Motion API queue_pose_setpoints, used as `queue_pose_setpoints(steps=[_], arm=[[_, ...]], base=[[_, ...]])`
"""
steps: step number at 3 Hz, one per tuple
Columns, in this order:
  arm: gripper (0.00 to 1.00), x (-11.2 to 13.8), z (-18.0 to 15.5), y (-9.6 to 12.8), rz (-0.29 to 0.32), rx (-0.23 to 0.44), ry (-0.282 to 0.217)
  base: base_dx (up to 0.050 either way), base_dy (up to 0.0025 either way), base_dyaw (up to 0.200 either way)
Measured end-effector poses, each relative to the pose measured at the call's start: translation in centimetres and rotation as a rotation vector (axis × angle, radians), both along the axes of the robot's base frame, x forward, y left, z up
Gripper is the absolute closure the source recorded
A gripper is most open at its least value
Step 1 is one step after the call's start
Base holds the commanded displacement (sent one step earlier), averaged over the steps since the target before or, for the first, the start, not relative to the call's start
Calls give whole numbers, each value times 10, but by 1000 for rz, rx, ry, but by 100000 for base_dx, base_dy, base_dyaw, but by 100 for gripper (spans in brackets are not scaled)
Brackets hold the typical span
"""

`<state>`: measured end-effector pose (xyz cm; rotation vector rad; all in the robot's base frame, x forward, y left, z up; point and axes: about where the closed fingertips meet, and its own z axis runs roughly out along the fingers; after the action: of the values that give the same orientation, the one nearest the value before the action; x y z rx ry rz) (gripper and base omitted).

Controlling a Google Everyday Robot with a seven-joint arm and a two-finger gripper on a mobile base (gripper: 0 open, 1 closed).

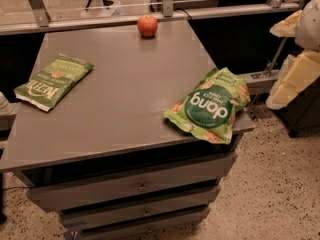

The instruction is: Move green rice chip bag near apple

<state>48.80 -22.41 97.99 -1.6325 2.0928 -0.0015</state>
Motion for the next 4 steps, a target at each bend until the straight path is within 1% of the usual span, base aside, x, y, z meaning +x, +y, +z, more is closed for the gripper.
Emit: queue_pose_setpoints(steps=[1,2,4], arm=[[0,35,-20,6,-2,66,16],[0,53,-42,13,-22,92,54],[0,64,-99,33,-72,99,146]], base=[[0,0,0],[0,0,0],[0,0,0]])
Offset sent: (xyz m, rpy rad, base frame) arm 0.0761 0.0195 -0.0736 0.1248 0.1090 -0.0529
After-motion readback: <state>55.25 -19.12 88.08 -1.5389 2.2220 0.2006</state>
